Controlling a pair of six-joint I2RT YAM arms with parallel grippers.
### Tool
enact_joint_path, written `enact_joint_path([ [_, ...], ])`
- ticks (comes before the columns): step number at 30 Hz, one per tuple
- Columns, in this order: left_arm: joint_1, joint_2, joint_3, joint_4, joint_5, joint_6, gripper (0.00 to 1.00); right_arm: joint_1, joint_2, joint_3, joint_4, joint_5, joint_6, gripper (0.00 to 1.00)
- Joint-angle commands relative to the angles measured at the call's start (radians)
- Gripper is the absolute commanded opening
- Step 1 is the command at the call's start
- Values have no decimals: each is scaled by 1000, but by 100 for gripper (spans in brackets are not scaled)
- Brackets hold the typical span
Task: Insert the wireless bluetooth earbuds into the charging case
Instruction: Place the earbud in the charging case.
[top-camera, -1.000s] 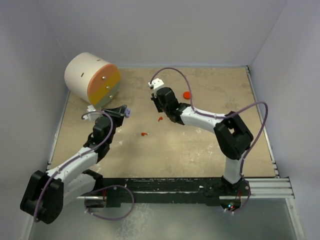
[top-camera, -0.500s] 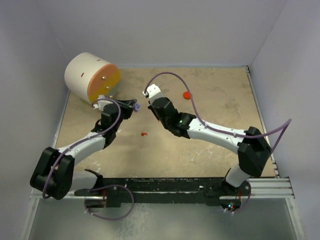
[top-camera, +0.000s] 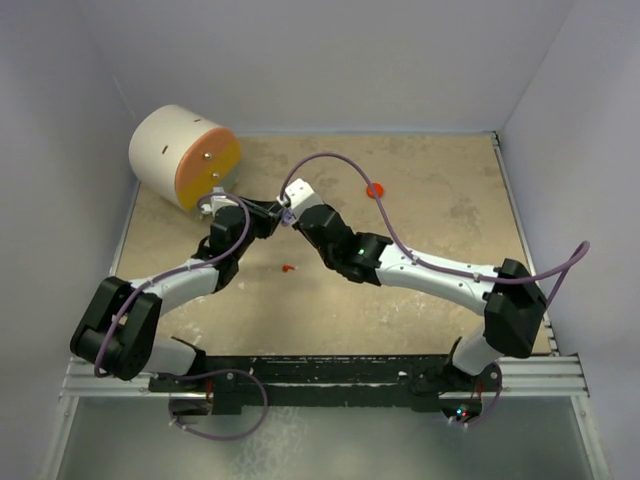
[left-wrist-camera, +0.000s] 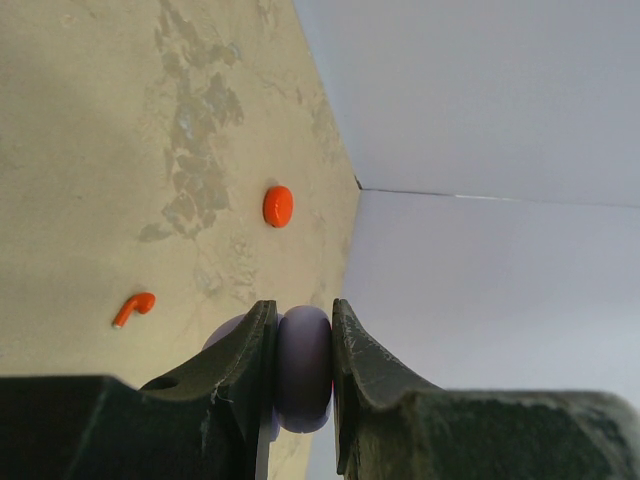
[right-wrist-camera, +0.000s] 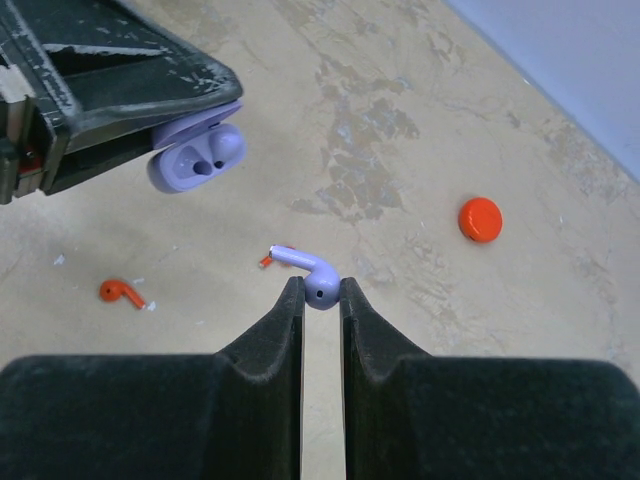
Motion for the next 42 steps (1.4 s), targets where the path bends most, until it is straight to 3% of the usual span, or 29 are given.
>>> enact_joint_path([
  [1,-23,2,48,93,38,12,0,18,-5,54,-14,32,-40,0],
  [15,-83,2,-13,189,65,20,0,86,19,147,-136,90,-98,0],
  [27,-84,-80,-105,197,36,15,0,119,143,274,-367,226,-11,0],
  [42,-84,-83,-129,226,41,-4,0,127,161,290,-384,243,8,0],
])
